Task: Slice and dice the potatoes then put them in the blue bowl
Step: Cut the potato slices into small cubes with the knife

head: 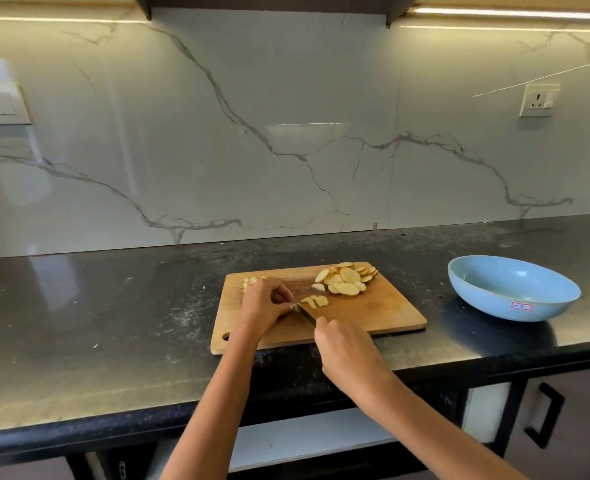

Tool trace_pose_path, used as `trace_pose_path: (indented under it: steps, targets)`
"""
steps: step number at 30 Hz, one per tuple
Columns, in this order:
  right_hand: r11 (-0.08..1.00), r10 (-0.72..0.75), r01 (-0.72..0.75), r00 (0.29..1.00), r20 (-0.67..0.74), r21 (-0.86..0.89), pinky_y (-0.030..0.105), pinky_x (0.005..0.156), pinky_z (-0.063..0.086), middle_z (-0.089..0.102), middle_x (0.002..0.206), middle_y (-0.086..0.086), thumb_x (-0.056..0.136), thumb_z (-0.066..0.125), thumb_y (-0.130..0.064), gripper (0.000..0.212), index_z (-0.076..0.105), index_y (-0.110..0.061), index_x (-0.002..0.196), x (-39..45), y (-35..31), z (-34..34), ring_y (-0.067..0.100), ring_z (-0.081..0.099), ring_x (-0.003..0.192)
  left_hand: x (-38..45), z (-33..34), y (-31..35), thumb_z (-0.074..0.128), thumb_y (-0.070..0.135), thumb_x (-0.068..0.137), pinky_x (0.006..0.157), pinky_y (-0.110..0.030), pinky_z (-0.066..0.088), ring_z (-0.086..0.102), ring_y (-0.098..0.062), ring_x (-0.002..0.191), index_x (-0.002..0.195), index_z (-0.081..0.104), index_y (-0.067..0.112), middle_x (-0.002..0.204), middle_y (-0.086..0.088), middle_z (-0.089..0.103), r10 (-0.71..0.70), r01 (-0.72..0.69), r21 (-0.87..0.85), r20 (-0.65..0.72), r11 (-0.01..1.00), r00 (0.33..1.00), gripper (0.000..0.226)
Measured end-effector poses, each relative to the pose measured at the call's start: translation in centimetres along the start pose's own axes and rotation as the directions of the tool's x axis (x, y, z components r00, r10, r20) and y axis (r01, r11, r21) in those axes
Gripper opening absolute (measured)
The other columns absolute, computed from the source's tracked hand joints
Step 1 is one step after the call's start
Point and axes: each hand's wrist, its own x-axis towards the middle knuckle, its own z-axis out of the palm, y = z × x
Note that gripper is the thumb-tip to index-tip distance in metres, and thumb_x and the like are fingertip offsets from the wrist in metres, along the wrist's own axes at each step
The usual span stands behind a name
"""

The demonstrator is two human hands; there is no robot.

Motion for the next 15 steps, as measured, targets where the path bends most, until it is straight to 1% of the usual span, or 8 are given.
trace_pose_path:
  steps: [2,5,7,9,11,12,13,15]
  targets:
    - [1.000,0.025,-0.025,1.000,-0.017,0.009,0.024,0.063,0.036,0.058,0.109,0.011,0.096,0.043,-0.001,0.022,0.053,-0.005,0.115,-0.3,0.1,-0.1,0.023,0.061,0.095,0.0,0.0,0.0,0.077,0.006,0.072,0.063,-0.014,0.047,0.062,-0.009,0.073,0.072,0.064,0.019,0.075,0.003,0.066,-0.001,0.001,-0.005,0.000,1.000,1.000,0.018]
    - [0.998,0.051,-0.051,0.999,-0.011,0.037,0.024,0.057,0.034,0.058,0.107,0.010,0.095,0.045,-0.002,0.021,0.053,-0.005,0.114,0.3,0.5,-0.2,0.022,0.059,0.091,0.0,0.0,-0.1,0.078,0.006,0.071,0.063,-0.015,0.047,0.062,-0.010,0.073,0.073,0.064,0.018,0.077,0.001,0.067,-0.006,0.006,-0.006,0.000,1.000,1.000,0.018]
    - [0.994,0.072,-0.072,0.997,-0.002,0.082,0.024,0.056,0.033,0.058,0.100,0.010,0.094,0.046,-0.002,0.019,0.054,-0.006,0.111,0.7,1.1,0.1,0.021,0.052,0.079,0.0,0.1,-0.1,0.078,0.006,0.071,0.064,-0.016,0.049,0.063,-0.010,0.074,0.073,0.065,0.017,0.079,-0.001,0.069,-0.002,0.002,-0.008,-0.001,1.000,1.000,0.018]
    - [0.988,0.092,-0.091,0.996,-0.003,0.123,0.022,0.052,0.031,0.058,0.091,0.007,0.093,0.047,-0.004,0.016,0.055,-0.007,0.107,1.1,1.8,0.4,0.016,0.045,0.069,0.0,0.1,-0.2,0.076,0.006,0.073,0.065,-0.014,0.048,0.062,-0.008,0.074,0.075,0.065,0.017,0.079,0.002,0.067,0.002,-0.002,0.002,-0.008,1.000,1.000,0.016]
    - [0.986,0.104,-0.100,0.994,-0.023,0.133,0.019,0.047,0.027,0.053,0.079,0.002,0.095,0.047,-0.008,0.014,0.056,-0.008,0.106,1.2,2.5,0.5,0.010,0.041,0.058,0.3,0.4,-0.2,0.072,0.008,0.078,0.064,-0.010,0.044,0.059,-0.006,0.075,0.079,0.067,0.016,0.079,0.004,0.065,0.014,-0.013,0.019,-0.030,1.000,0.999,0.011]
    - [0.985,0.106,-0.100,0.994,-0.036,0.138,0.018,0.045,0.025,0.050,0.076,0.000,0.096,0.047,-0.010,0.014,0.056,-0.008,0.106,1.2,2.7,0.5,0.008,0.039,0.056,0.4,0.6,-0.1,0.070,0.009,0.079,0.064,-0.009,0.042,0.058,-0.006,0.075,0.082,0.068,0.015,0.080,0.004,0.065,0.023,-0.021,0.028,-0.045,0.999,0.999,0.007]
    - [0.984,0.110,-0.101,0.993,-0.052,0.147,0.017,0.044,0.024,0.051,0.078,0.001,0.096,0.048,-0.012,0.014,0.056,-0.009,0.107,1.3,3.0,0.5,0.008,0.040,0.057,0.6,0.7,0.0,0.069,0.010,0.081,0.064,-0.009,0.041,0.058,-0.006,0.075,0.085,0.069,0.014,0.081,0.003,0.066,0.034,-0.032,0.037,-0.057,0.999,0.998,0.006]
    - [0.980,0.128,-0.112,0.988,-0.090,0.162,0.016,0.044,0.023,0.060,0.091,0.005,0.096,0.048,-0.013,0.014,0.056,-0.010,0.107,1.4,3.4,0.6,0.012,0.048,0.067,1.0,1.0,0.2,0.069,0.011,0.082,0.066,-0.011,0.042,0.058,-0.007,0.076,0.089,0.069,0.011,0.086,0.000,0.067,0.060,-0.058,0.047,-0.060,0.997,0.996,0.007]
